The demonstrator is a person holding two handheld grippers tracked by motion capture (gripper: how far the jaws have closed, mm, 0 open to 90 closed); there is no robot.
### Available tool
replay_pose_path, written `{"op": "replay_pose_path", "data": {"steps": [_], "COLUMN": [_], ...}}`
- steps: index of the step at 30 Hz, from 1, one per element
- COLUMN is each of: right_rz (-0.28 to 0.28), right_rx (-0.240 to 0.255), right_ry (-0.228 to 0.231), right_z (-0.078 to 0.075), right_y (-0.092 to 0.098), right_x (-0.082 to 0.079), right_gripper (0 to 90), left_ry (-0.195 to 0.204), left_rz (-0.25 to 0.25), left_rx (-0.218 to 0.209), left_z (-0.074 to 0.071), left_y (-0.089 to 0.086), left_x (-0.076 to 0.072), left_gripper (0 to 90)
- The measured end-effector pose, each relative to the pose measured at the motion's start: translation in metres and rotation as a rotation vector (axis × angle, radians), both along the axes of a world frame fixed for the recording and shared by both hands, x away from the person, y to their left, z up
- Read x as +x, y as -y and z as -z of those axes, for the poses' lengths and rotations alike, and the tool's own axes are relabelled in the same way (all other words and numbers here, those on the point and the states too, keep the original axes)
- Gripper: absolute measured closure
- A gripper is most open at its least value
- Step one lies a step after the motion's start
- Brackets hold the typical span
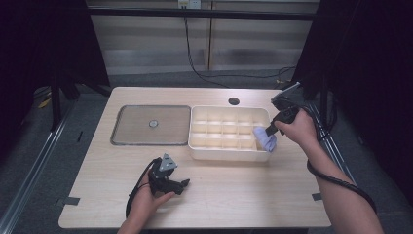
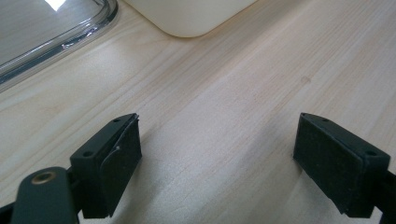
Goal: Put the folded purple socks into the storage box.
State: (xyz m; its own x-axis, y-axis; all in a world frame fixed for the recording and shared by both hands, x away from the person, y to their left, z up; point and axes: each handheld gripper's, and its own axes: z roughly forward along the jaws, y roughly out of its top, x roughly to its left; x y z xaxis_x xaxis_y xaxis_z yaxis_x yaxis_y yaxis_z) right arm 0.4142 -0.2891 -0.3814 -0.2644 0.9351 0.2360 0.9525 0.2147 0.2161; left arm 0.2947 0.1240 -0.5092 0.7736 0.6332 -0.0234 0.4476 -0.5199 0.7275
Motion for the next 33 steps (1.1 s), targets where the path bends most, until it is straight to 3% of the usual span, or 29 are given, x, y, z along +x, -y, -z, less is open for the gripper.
{"op": "replay_pose_path", "data": {"steps": [5, 21, 33], "right_rz": [-0.002, -0.053, -0.057], "right_rx": [0.009, -0.023, -0.034], "right_ry": [0.023, 0.006, -0.011], "right_z": [0.000, 0.011, 0.020], "right_y": [0.001, -0.002, 0.000], "right_x": [0.001, -0.003, -0.005], "right_gripper": [86.0, 85.7, 85.2], "left_ry": [0.000, 0.004, 0.003], "left_rz": [0.000, 0.001, 0.007], "left_rx": [0.000, 0.005, 0.013], "left_z": [0.000, 0.000, -0.001], "left_y": [0.000, 0.000, -0.001], "left_x": [0.000, 0.000, 0.000], "left_gripper": [14.5, 14.5, 14.5]}}
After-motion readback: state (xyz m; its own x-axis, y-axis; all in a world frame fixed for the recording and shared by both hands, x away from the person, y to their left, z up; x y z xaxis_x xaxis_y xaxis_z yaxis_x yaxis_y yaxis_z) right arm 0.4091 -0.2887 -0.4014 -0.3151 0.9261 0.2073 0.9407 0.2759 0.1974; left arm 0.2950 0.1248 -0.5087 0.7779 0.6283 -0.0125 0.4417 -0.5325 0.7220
